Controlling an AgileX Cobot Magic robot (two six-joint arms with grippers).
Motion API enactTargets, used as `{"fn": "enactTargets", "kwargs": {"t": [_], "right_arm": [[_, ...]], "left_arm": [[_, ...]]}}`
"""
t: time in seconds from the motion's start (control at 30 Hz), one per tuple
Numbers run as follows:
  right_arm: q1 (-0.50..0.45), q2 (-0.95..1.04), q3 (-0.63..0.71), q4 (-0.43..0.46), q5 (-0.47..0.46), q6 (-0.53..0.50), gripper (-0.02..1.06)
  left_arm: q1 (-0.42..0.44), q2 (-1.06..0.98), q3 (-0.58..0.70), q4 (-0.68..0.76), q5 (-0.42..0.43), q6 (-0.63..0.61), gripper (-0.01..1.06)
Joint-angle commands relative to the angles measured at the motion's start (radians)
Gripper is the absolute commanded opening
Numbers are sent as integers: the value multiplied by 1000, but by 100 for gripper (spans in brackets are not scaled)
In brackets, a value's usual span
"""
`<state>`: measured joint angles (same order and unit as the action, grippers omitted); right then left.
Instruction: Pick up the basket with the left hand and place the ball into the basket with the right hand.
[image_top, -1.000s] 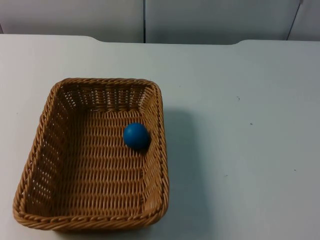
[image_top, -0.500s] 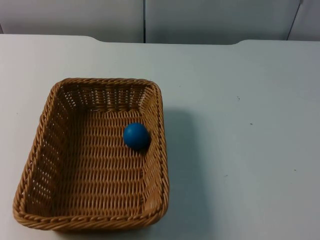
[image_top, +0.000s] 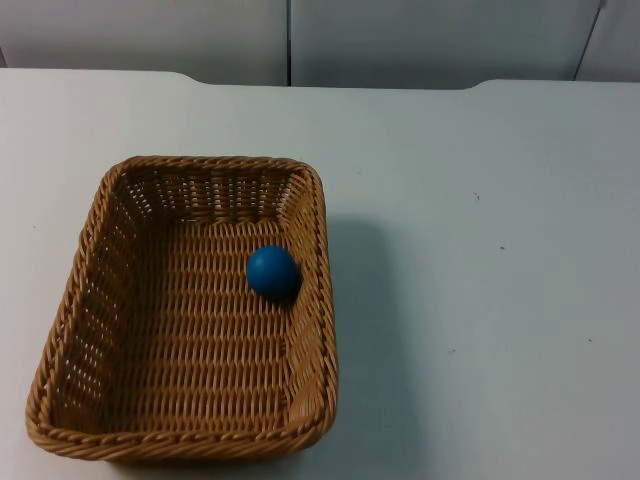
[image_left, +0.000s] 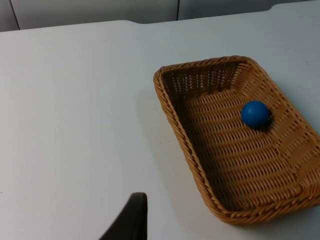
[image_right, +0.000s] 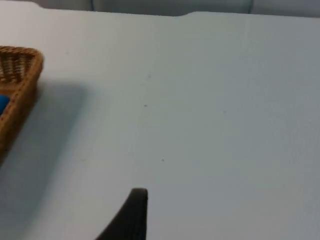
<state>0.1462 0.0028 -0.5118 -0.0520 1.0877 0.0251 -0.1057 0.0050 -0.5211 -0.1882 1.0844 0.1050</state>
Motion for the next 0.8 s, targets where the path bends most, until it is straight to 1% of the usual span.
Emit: {"fn": "enactTargets", "kwargs": {"t": [0.0, 0.03, 0.07, 0.13, 0.17, 0.77], "right_arm": [[-55, -3, 4, -3, -10, 1, 105], [-87, -3, 4, -3, -10, 1, 105], [-87, -3, 4, -3, -10, 1, 105], [-139, -3, 4, -3, -10, 1, 105], [-149, -3, 4, -3, -10, 1, 105], [-149, -3, 4, -1, -10, 1, 105]], "left_arm": [[-1, -5, 8, 3, -14, -3, 105], [-1, -5, 8, 3, -14, -3, 105], [-1, -5, 8, 3, -14, -3, 105], [-1, -5, 8, 3, -14, -3, 105], [-1, -5, 8, 3, -14, -3, 105], [-1, -5, 8, 3, -14, -3, 105]]}}
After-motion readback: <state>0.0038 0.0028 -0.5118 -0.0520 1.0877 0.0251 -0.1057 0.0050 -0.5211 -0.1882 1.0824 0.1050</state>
